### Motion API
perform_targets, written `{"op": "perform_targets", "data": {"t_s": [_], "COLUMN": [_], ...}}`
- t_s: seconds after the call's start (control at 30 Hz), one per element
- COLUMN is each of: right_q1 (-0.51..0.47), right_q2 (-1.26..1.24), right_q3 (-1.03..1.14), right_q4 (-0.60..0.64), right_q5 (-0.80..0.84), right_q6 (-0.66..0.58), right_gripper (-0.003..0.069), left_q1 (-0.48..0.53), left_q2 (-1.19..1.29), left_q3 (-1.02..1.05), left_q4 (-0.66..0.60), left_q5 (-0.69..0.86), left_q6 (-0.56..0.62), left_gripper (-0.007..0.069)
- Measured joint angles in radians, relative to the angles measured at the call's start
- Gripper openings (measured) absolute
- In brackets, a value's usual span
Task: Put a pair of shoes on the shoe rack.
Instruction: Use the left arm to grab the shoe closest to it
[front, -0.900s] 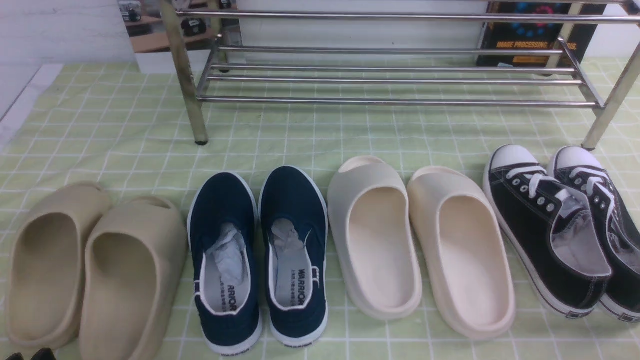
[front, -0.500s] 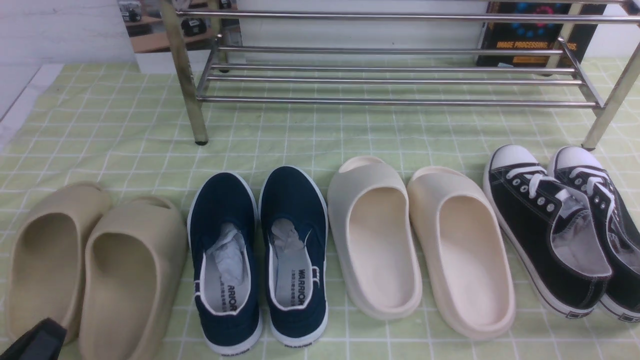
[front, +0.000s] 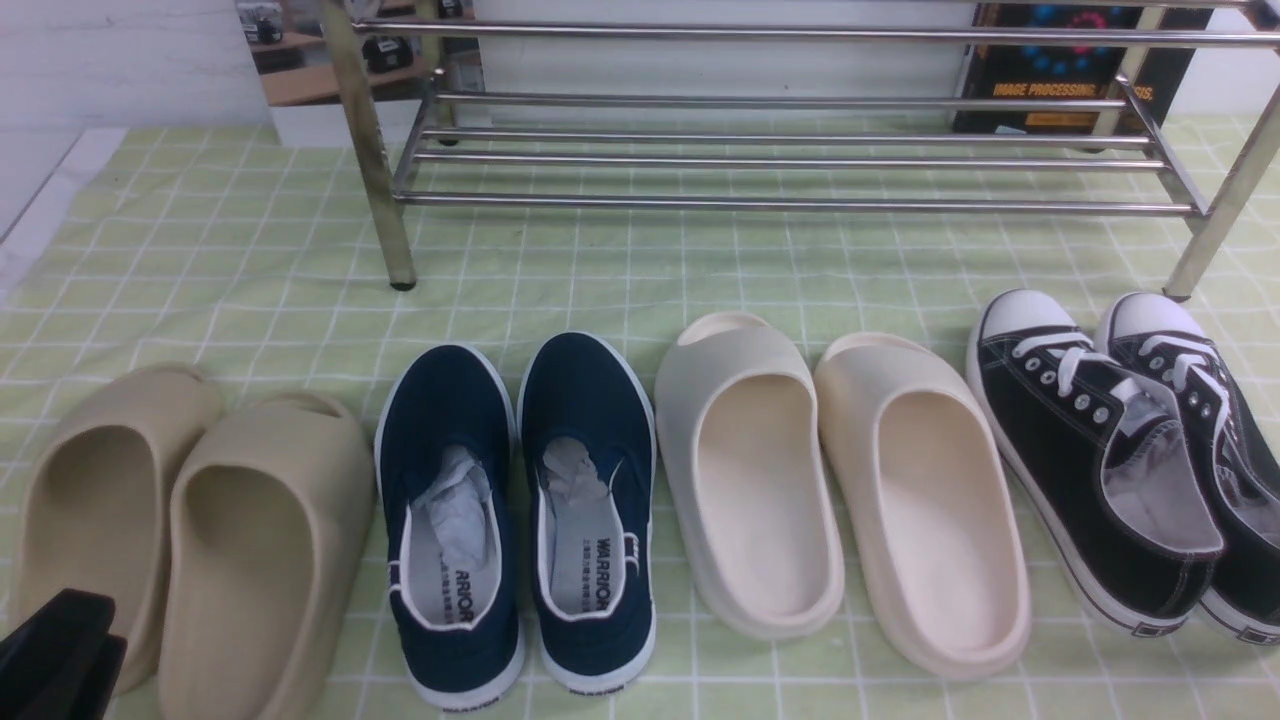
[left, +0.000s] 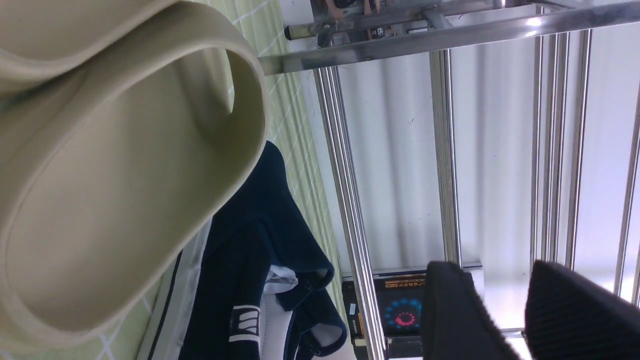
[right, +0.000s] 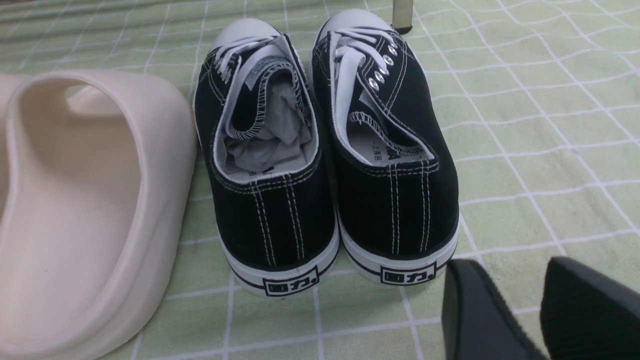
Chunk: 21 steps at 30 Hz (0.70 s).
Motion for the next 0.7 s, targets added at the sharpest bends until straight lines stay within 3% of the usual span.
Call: {"op": "perform_targets", "data": {"t_s": [0.2, 0.37, 0.53, 0.63, 0.7], "right_q1": [0.0, 0.0, 0.0, 0.0, 0.0], "right_q2": [0.0, 0.0, 0.0, 0.0, 0.0], "right_q3": [0.0, 0.0, 0.0, 0.0, 0.0], "right_q4": [0.0, 0.0, 0.0, 0.0, 0.0], "right_q5": [0.0, 0.0, 0.0, 0.0, 0.0], "right_q6": [0.0, 0.0, 0.0, 0.0, 0.0], "right_gripper": [0.0239, 0.0239, 0.0239, 0.0239, 0.0239], "left_q1": [0.0, 0.0, 0.0, 0.0, 0.0], "left_q2": [0.0, 0.0, 0.079, 0.296, 0.41], "left_q3": [-0.005, -0.151, -0.356, -0.555, -0.649], "left_q4": [-0.011, 0.032, 0.204, 0.432, 0.542], "left_q5": [0.003, 0.072, 0.257, 0.511, 0.644], "left_q6": [0.077, 0.209, 0.316, 0.329, 0.334], "left_gripper": [0.0239, 0.0234, 0.0145, 0.0007, -0.0013]}}
